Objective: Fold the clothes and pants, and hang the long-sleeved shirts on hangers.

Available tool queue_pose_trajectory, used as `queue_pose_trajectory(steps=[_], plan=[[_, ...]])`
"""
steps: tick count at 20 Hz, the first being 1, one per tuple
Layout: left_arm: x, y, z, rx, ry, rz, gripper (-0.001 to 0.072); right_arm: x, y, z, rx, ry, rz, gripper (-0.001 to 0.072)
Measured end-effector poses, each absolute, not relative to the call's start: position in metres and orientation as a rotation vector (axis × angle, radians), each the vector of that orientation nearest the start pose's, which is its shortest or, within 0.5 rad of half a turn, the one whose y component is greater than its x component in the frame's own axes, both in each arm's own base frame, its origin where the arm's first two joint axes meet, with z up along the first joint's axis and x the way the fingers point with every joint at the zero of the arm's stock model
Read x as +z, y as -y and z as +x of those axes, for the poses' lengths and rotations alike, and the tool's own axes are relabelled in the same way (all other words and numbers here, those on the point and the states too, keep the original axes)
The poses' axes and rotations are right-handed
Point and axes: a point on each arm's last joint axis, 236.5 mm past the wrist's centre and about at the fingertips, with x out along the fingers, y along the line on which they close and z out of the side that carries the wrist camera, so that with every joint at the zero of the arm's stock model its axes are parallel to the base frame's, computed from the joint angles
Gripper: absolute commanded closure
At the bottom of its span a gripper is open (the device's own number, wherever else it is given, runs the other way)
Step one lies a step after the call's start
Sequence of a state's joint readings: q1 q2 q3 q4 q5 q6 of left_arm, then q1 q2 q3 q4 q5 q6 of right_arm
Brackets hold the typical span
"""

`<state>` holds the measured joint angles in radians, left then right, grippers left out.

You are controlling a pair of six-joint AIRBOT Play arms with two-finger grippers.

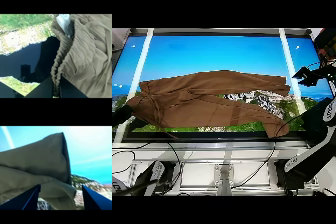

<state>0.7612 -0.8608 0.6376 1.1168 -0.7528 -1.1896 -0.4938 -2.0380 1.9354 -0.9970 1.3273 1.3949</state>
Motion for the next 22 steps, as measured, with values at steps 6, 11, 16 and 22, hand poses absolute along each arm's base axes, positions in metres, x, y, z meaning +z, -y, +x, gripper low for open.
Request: queue_pose_trajectory(steps=[6, 11, 16, 22], plan=[[0.012, -0.177, 0.291, 0.403, -0.809, -0.439, 0.0672, -0.092, 0.128, 0.548, 0.054, -1.188, 0.624, 0.0125], [0.012, -0.177, 0.291, 0.403, -0.809, -0.439, 0.0671, -0.103, 0.128, 0.559, 0.028, -1.168, 0.565, 0.037], [0.012, -0.177, 0.291, 0.402, -0.808, -0.441, 0.0671, -0.099, 0.12, 0.569, 0.062, -1.141, 0.51, 0.0703], [0.014, -0.175, 0.293, 0.398, -0.798, -0.456, 0.0672, -0.06, 0.13, 0.591, 0.055, -1.039, 0.434, 0.0704]])
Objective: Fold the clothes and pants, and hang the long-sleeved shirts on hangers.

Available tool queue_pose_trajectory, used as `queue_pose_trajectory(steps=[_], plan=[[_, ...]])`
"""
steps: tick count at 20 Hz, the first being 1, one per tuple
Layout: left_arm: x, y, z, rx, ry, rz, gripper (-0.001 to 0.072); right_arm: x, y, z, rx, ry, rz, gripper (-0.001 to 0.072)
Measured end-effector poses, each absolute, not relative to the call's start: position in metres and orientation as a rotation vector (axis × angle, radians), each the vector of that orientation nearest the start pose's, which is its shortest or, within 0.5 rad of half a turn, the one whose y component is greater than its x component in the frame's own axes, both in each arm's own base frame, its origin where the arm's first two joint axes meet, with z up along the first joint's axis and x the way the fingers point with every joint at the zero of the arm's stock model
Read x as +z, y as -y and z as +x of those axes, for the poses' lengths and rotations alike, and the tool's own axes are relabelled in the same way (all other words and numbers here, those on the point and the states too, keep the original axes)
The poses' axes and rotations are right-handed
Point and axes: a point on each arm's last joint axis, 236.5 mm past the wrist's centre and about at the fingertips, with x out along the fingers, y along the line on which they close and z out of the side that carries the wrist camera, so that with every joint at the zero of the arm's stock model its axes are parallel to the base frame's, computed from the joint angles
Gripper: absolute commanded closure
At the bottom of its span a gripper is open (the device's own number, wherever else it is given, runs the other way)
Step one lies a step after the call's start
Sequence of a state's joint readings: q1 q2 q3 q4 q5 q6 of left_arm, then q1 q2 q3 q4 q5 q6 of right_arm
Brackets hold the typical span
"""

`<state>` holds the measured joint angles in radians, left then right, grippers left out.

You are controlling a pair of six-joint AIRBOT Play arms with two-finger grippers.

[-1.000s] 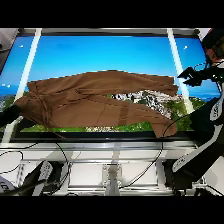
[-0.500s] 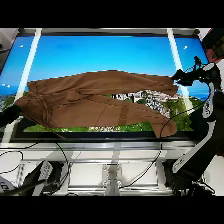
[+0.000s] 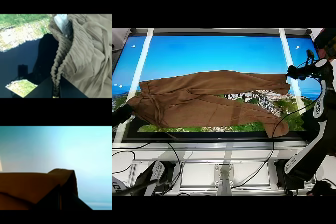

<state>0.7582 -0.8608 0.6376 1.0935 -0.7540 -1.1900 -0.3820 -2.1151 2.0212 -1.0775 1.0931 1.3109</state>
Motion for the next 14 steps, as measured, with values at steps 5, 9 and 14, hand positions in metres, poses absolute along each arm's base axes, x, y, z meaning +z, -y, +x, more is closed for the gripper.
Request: queue_pose_trajectory(steps=[5, 9, 14], plan=[[0.016, -0.174, 0.296, 0.394, -0.782, -0.473, 0.0672, 0.009, 0.159, 0.623, -0.03, -0.804, 0.346, 0.0703], [0.019, -0.173, 0.302, 0.391, -0.762, -0.463, 0.0672, 0.045, 0.176, 0.641, -0.088, -0.658, 0.326, 0.0703], [0.019, -0.166, 0.314, 0.366, -0.751, -0.44, 0.0671, 0.053, 0.184, 0.647, -0.119, -0.603, 0.329, 0.0702]])
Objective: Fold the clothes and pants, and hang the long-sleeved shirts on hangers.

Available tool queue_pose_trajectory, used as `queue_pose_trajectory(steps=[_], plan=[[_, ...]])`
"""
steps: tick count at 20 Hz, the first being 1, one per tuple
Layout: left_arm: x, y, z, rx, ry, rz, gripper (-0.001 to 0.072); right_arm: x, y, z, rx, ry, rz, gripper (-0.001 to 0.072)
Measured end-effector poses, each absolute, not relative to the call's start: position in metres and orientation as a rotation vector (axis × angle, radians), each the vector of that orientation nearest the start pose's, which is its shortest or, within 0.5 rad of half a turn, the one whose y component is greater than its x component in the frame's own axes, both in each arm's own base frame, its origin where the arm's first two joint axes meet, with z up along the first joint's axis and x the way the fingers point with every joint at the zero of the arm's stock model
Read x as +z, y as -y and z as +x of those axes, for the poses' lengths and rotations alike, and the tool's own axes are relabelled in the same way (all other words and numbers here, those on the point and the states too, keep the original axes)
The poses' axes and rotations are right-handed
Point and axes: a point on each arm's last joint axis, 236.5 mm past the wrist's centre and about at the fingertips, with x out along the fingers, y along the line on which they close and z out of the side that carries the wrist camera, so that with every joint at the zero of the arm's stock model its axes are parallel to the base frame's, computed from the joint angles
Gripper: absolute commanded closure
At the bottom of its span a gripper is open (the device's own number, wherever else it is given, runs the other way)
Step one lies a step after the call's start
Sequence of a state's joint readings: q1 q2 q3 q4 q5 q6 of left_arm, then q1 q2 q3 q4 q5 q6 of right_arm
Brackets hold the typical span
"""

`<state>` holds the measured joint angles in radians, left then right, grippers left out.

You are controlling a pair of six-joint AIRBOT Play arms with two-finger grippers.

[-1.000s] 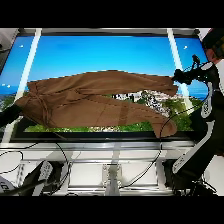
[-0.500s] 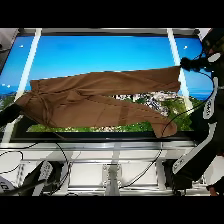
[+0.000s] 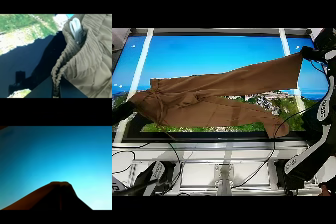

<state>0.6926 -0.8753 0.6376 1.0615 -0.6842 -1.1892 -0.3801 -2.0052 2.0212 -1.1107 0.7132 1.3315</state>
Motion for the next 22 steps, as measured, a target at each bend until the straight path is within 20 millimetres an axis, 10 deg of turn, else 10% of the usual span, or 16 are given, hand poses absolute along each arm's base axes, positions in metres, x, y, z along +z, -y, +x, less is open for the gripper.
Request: queue_pose_trajectory(steps=[2, 3, 4, 12, 22], plan=[[0.016, -0.164, 0.317, 0.361, -0.756, -0.438, 0.0644, 0.055, 0.186, 0.647, -0.123, -0.594, 0.328, 0.0703], [0.014, -0.164, 0.318, 0.361, -0.758, -0.436, 0.0427, 0.055, 0.186, 0.648, -0.124, -0.592, 0.328, 0.0703], [0.014, -0.166, 0.319, 0.365, -0.752, -0.431, 0.0031, 0.055, 0.186, 0.648, -0.125, -0.591, 0.329, 0.0702], [0.032, -0.196, 0.351, 0.373, -0.708, -0.361, 0.0017, 0.049, 0.182, 0.644, -0.113, -0.622, 0.334, 0.0702], [-0.014, -0.145, 0.46, -0.031, -0.944, -0.441, 0.0008, 0.036, 0.171, 0.633, -0.08, -0.703, 0.346, 0.0703]])
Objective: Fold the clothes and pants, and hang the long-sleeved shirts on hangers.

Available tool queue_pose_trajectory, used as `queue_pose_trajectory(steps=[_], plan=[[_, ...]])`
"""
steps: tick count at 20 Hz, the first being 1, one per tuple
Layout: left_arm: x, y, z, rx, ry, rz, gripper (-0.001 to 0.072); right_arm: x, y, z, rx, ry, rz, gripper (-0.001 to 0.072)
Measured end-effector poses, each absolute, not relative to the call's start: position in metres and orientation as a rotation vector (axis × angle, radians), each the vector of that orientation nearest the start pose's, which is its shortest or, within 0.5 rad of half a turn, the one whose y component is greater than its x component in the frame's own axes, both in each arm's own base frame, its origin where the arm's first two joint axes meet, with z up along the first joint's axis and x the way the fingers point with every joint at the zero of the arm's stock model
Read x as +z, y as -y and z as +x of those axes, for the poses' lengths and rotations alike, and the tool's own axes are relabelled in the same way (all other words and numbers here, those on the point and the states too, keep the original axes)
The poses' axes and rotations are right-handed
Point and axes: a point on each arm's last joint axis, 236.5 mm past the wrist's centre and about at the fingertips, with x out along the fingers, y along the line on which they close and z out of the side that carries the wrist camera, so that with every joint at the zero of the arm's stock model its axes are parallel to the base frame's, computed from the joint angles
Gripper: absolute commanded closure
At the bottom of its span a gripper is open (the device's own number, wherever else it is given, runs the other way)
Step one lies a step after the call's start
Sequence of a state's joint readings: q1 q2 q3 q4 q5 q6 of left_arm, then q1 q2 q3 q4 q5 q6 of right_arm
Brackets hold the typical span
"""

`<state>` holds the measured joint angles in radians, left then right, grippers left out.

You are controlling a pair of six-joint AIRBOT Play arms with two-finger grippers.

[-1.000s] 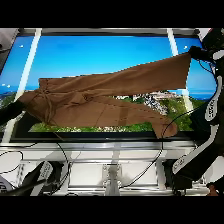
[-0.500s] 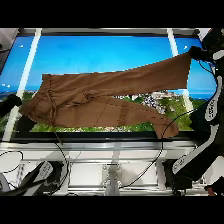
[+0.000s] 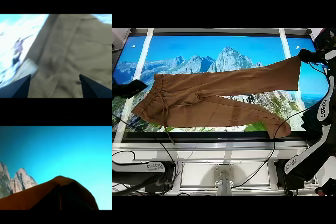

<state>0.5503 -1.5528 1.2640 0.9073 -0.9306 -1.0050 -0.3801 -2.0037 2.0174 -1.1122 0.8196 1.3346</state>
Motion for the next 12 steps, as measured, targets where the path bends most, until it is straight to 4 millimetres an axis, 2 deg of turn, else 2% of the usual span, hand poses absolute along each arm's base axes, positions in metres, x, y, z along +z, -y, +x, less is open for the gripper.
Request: queue_pose_trajectory(steps=[4, 10, 12], plan=[[-0.038, -0.121, 0.499, -0.107, -0.952, -0.371, 0.0009, 0.034, 0.169, 0.632, -0.075, -0.713, 0.348, 0.0702], [-0.065, -0.117, 0.534, -0.072, -0.914, -0.198, 0.0033, 0.033, 0.168, 0.63, -0.071, -0.723, 0.349, 0.0702], [-0.071, -0.117, 0.544, -0.053, -0.892, -0.171, 0.017, 0.032, 0.167, 0.629, -0.069, -0.728, 0.351, 0.0702]])
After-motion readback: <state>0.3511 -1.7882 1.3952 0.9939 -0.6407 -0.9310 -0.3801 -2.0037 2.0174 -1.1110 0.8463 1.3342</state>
